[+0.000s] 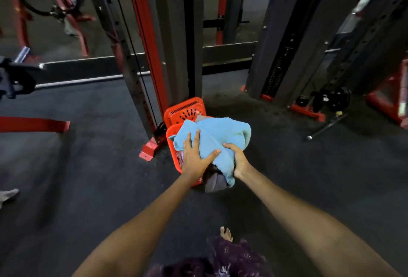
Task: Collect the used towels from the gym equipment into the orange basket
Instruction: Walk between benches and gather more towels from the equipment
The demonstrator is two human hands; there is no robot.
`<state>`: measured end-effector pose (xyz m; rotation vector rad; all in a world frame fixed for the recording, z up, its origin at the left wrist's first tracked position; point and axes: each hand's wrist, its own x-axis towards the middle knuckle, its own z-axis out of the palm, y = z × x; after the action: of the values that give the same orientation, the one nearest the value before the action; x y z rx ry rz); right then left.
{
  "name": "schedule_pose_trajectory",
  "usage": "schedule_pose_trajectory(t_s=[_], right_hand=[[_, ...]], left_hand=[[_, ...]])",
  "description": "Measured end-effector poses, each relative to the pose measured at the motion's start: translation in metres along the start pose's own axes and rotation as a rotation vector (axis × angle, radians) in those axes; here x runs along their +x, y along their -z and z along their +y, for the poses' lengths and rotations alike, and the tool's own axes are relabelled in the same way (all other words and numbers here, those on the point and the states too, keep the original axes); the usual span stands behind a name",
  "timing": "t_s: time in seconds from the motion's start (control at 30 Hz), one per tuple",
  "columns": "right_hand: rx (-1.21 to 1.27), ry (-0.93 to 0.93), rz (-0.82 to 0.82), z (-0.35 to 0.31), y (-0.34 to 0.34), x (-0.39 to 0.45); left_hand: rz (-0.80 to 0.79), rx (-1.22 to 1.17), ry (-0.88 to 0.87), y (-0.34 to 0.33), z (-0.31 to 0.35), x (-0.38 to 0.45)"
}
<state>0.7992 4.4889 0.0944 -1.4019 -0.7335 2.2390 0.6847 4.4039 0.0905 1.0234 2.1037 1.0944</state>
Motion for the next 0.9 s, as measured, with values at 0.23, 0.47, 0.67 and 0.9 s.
schedule_pose_trajectory(t_s=[0.23, 0.47, 0.67, 0.9], right_hand=[[-0.261, -0.056, 0.048, -0.057, -0.024, 0.078], [-0.446, 0.071, 0.212, -0.081, -0.047, 0.158], [-0.659, 0.08, 0.279, -0.09, -0.058, 0.227], [-0.814, 0.031, 0.258, -0.087, -0.056, 0.286]], left_hand=[[-0.019, -0.147, 0.223, -0.001, 0.005, 0.078], [-0.047, -0.397, 0.403, -0.014, -0.015, 0.147], [-0.015, -0.581, 0.538, -0.029, -0.041, 0.216], [-0.015, -0.613, 0.636, -0.056, -0.098, 0.259]])
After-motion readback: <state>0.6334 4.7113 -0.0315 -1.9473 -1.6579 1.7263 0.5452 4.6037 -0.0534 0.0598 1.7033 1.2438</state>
